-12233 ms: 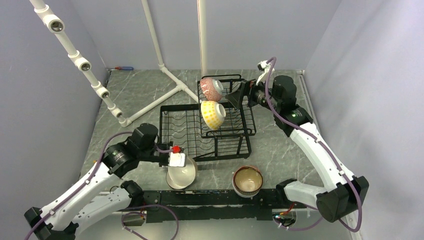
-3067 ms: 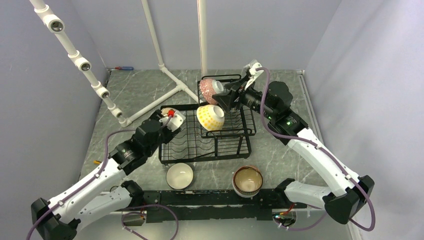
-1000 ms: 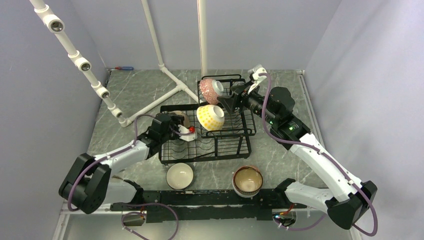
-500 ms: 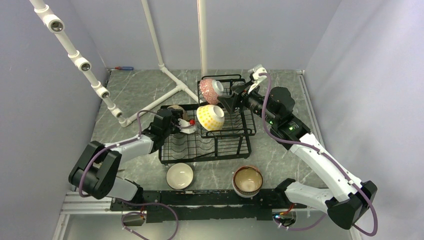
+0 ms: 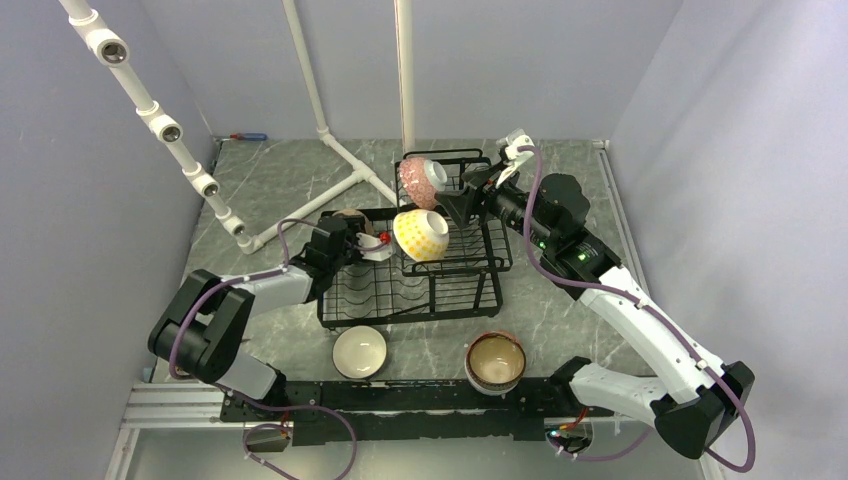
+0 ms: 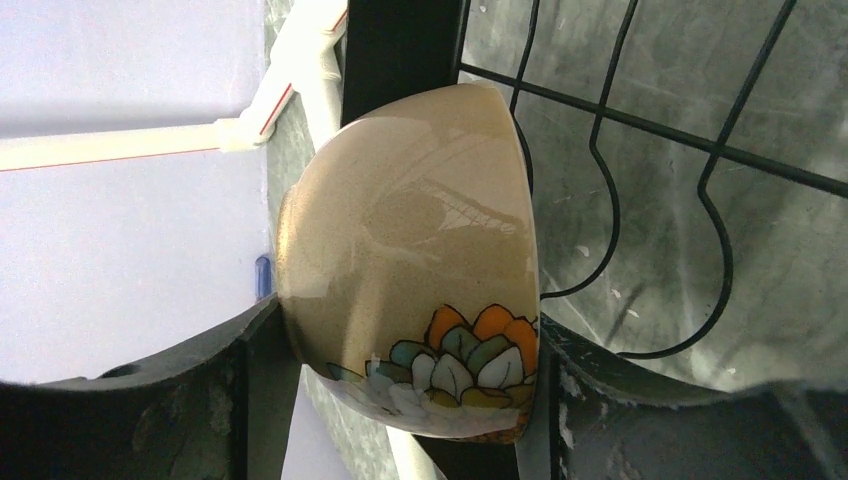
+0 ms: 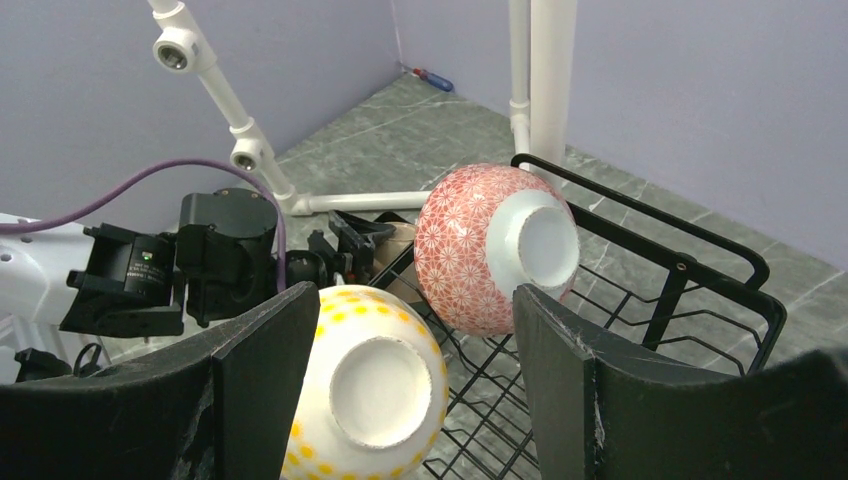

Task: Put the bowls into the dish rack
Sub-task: Turn the bowl upside down on the dish rack.

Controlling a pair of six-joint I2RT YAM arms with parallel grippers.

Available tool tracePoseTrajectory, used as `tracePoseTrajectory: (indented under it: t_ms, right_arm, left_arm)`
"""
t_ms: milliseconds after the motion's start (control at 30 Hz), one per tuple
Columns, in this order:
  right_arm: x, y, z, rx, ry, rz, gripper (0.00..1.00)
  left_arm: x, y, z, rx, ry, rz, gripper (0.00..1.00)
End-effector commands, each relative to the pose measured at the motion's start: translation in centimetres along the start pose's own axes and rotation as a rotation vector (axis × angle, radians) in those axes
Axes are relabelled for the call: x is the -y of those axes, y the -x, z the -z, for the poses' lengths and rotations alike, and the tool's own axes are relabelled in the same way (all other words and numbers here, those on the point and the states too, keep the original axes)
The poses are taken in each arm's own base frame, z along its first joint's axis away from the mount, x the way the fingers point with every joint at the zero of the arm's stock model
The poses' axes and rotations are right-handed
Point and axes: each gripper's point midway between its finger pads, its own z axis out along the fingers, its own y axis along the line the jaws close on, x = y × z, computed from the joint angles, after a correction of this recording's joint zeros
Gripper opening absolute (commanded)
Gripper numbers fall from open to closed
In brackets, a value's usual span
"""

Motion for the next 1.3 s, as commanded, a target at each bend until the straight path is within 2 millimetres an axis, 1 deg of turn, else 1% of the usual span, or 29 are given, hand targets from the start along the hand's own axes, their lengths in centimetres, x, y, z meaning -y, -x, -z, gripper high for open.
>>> tracePoseTrajectory:
  t_ms: [0, 33, 100, 200, 333, 533, 600, 700, 767, 900, 1000, 1067, 1267]
  right_arm:
    - [0.1, 1.7, 0.5, 0.056, -0.012, 0.014, 0.75]
    - [0.2, 1.7, 0.5, 0.055, -0.013, 0.015, 0.75]
    - [0.2, 1.6, 0.4, 0.053, -0.014, 0.015, 0.75]
    - [0.2, 1.5, 0.5, 0.05, -0.015, 0.014, 0.75]
    - [0.3, 1.4, 0.5, 0.048, -0.02, 0.015, 0.75]
    - [0.3, 1.5, 0.5, 0.051, -0.021, 0.015, 0.75]
    - [0.4, 1.4, 0.5, 0.049, -0.024, 0.016, 0.75]
    - [0.4, 1.5, 0.5, 0.05, -0.025, 0.018, 0.75]
    - [0.4, 1.5, 0.5, 0.052, -0.025, 0.017, 0.75]
    - [0.6, 1.4, 0.6, 0.05, -0.037, 0.02, 0.75]
    - [0.6, 1.5, 0.6, 0.052, -0.039, 0.022, 0.75]
    - [0.6, 1.5, 0.6, 0.053, -0.037, 0.02, 0.74]
    - [0.6, 1.4, 0.6, 0.052, -0.036, 0.017, 0.75]
  left_arm:
    - [-4.8, 1.4, -0.3, 0.031, 0.15, 0.08, 0.07]
    - [-4.5, 1.4, -0.6, 0.028, 0.132, 0.079, 0.11]
    - [-4.1, 1.4, -0.8, 0.02, 0.111, 0.08, 0.12]
    - [-4.2, 1.1, -1.0, 0.004, 0.119, 0.082, 0.19]
    - [-4.0, 0.8, -1.1, -0.013, 0.109, 0.082, 0.24]
    - [-3.3, 1.2, -1.0, -0.004, 0.07, 0.072, 0.36]
    - [-3.2, 1.4, -0.7, 0.005, 0.059, 0.065, 0.44]
    - [-2.9, 1.6, -0.4, 0.009, 0.046, 0.05, 0.61]
    - [-2.8, 1.6, -0.3, 0.01, 0.045, 0.042, 0.66]
    - [-2.3, 2.1, -0.1, 0.02, 0.019, 0.03, 0.71]
    - [-1.7, 2.4, 0.1, 0.031, -0.016, 0.013, 0.77]
    - [-1.7, 2.6, 0.3, 0.034, -0.02, 0.008, 0.8]
    - [-1.6, 3.0, 0.8, 0.044, -0.054, 0.004, 0.84]
